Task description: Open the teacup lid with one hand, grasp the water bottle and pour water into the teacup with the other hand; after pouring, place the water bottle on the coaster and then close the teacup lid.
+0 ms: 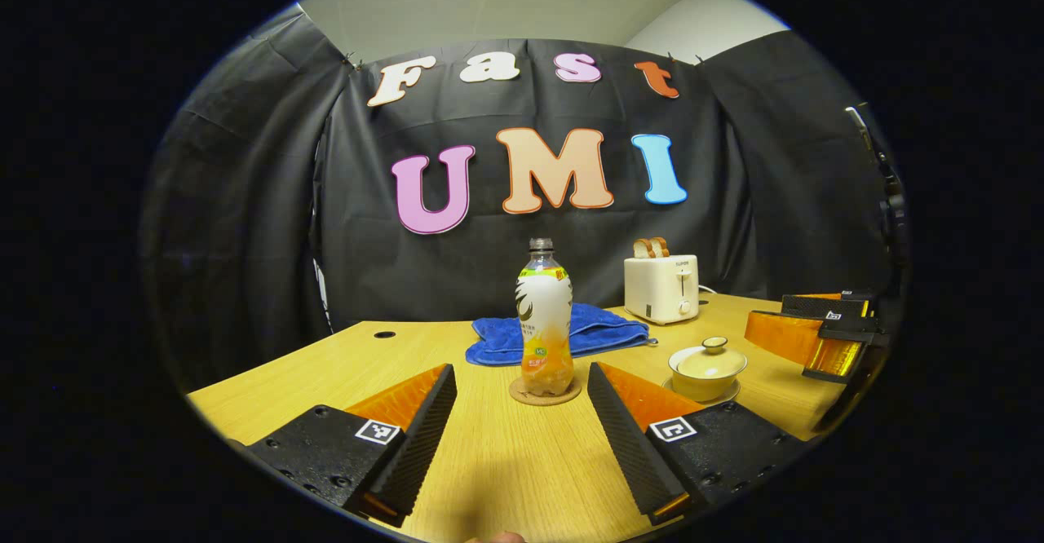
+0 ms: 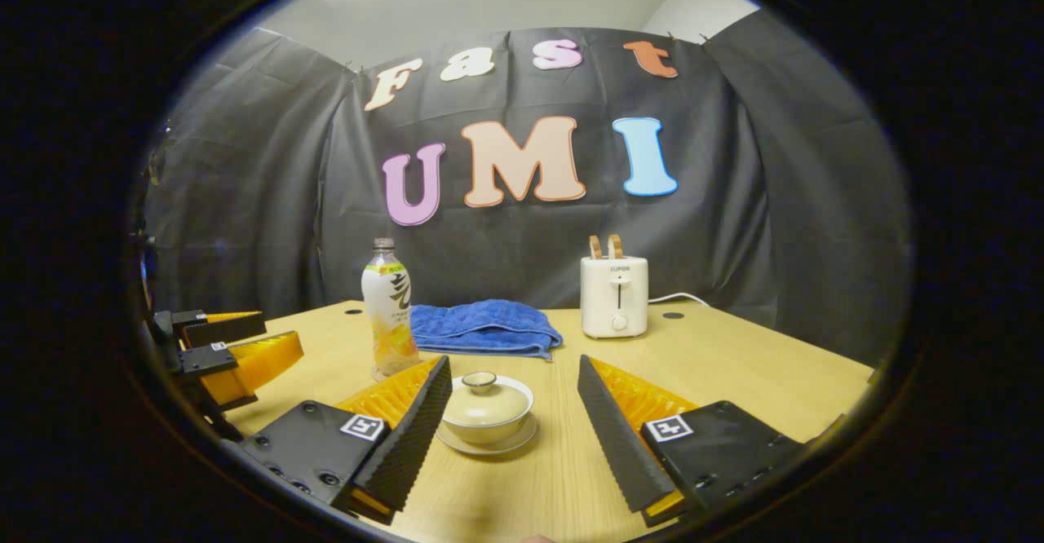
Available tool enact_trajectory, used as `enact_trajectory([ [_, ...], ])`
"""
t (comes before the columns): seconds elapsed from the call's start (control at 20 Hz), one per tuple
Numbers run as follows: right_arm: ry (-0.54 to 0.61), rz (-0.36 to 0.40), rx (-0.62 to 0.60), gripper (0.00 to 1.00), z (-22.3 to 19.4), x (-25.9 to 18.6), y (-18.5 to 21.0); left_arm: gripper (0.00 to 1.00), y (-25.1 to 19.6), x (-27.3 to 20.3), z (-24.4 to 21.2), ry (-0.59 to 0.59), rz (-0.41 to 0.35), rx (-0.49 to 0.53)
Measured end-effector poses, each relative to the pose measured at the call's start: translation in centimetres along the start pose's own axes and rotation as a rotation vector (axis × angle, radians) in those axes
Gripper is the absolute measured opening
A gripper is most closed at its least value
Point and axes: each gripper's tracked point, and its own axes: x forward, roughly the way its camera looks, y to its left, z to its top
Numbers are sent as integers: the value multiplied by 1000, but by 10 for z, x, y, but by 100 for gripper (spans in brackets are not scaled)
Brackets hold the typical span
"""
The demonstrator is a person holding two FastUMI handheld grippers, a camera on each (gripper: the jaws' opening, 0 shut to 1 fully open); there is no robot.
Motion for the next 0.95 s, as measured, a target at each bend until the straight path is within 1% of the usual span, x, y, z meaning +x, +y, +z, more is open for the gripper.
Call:
enact_trajectory([
  [0.1,4,-8,12,100,-3,0,-2,94,-3,1,-1,7,0,-3],
  [0.15,4,-8,18,100,-3,0,-3,97,-3,0,-1,-4,2,-2],
  [0.2,6,-9,27,100,-4,-1,-3,94,-4,0,0,-6,4,3],
  [0.25,14,-9,31,100,-8,-1,-3,95,-3,3,-2,1,10,10],
  [0.3,19,-10,30,100,-11,-1,-4,97,0,3,-5,13,24,16],
  [0.35,14,-5,30,100,-9,-1,-2,95,4,4,-7,25,38,14],
  [0.5,2,-9,12,100,-8,-3,-2,94,6,5,-7,20,50,-13],
  [0.65,-13,-19,-27,100,-7,-4,1,94,16,4,-7,16,92,-46],
  [0.95,-14,-30,-24,100,-7,-4,0,95,18,4,-8,15,108,-40],
])
